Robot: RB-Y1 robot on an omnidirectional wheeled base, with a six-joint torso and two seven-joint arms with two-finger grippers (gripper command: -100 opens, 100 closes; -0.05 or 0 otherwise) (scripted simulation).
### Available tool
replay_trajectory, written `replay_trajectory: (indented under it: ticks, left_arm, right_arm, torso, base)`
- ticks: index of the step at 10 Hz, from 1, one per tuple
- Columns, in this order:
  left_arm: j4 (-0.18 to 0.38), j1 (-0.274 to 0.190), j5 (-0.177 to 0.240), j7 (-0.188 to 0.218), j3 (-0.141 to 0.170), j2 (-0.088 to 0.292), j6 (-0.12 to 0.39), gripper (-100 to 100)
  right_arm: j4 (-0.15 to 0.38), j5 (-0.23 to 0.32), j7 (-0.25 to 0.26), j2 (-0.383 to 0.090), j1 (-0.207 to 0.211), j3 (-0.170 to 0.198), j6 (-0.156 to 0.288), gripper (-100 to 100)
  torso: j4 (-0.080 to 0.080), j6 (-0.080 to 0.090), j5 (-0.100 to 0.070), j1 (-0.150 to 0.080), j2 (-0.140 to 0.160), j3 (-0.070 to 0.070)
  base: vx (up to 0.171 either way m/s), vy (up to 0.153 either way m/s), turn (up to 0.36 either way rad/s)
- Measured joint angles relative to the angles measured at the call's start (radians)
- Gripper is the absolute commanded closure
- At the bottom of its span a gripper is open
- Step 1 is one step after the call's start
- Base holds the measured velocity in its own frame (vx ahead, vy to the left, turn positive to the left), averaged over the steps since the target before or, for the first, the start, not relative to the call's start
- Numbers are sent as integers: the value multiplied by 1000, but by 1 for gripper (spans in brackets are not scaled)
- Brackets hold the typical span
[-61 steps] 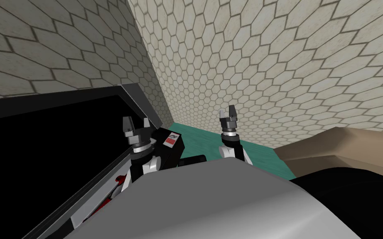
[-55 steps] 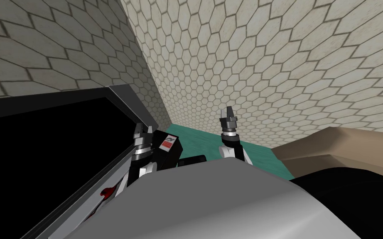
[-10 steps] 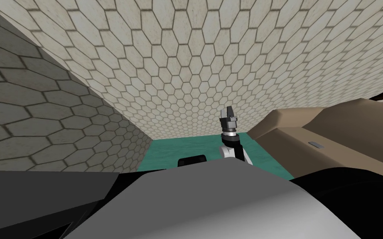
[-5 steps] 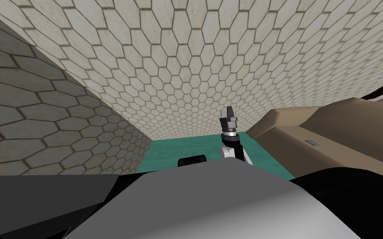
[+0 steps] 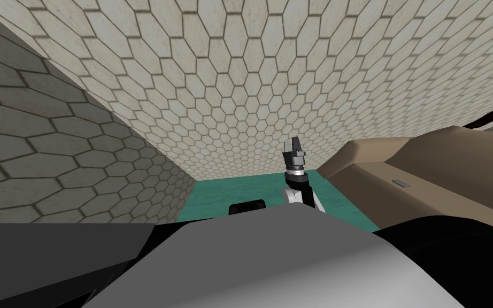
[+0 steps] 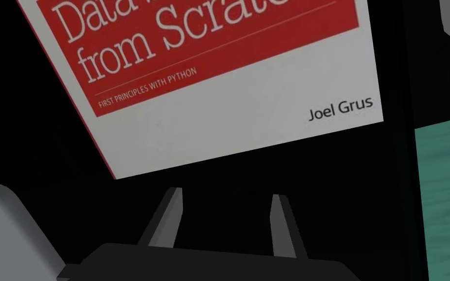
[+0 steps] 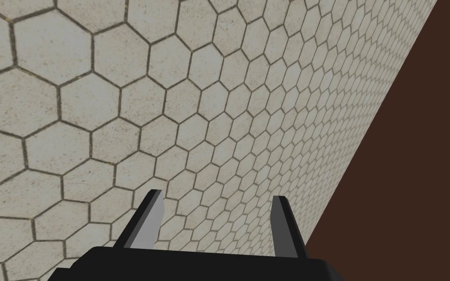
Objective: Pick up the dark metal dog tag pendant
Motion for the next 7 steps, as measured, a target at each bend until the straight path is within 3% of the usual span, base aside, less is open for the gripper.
replay_trajectory:
  ticks: [3,4,5,7]
  left_arm:
    - [0,1,0,0,2,3,0,100]
    - [0,1,0,0,2,2,0,0]
    - [0,1,0,0,2,2,0,100]
    - [-34,29,10,4,6,11,12,100]
  right_arm:
    - [0,0,0,0,0,0,0,0]
    - [0,0,0,0,0,0,0,0]
    - [0,0,0,0,0,0,0,0]
    - [0,0,0,0,0,0,0,0]
  torso:
    - [1,0,3,1,1,1]
    - [1,0,3,1,1,1]
    - [1,0,3,1,1,1]
    - [1,0,3,0,0,1]
  base:
    - [0,0,0]
    - [0,0,0]
    - [9,-4,19]
    - [13,-20,-6]
